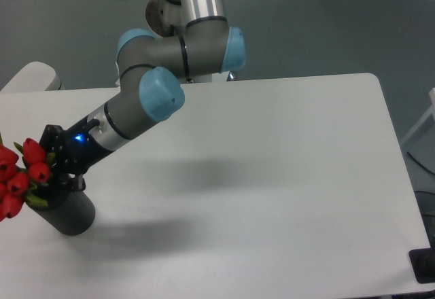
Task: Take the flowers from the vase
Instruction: 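Close the gripper on the tulip stems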
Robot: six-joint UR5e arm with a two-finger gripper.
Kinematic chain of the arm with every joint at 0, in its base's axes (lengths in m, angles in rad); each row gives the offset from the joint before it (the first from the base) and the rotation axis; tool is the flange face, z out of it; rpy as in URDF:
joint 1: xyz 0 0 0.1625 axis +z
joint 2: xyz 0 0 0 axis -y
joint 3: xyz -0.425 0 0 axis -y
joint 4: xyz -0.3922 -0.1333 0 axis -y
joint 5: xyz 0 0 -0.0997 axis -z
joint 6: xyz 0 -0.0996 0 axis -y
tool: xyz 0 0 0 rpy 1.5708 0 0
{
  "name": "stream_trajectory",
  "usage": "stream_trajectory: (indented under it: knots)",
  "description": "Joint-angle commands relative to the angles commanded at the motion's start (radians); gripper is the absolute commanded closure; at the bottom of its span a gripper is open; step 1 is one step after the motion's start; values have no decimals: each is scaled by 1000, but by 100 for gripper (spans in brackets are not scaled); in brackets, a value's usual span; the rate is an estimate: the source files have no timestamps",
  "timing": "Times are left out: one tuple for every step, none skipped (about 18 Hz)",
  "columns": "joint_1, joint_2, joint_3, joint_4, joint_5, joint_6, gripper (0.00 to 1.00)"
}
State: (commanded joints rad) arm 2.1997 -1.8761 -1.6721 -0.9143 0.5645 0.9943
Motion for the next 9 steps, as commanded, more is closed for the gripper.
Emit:
stream_trajectory:
  knots:
    - [0,0,12,0,0,-26,96]
    - [0,0,24,0,0,-51,96]
    - [0,0,40,0,0,-78,96]
    - [0,0,52,0,-2,-110,96]
    - [0,0,67,0,-2,-140,96]
    - [0,0,86,0,-2,-167,96]
    - [2,-2,103,0,-3,-189,96]
    - [2,-3,115,0,-3,-212,96]
    - [3,-5,126,0,-3,-233,96]
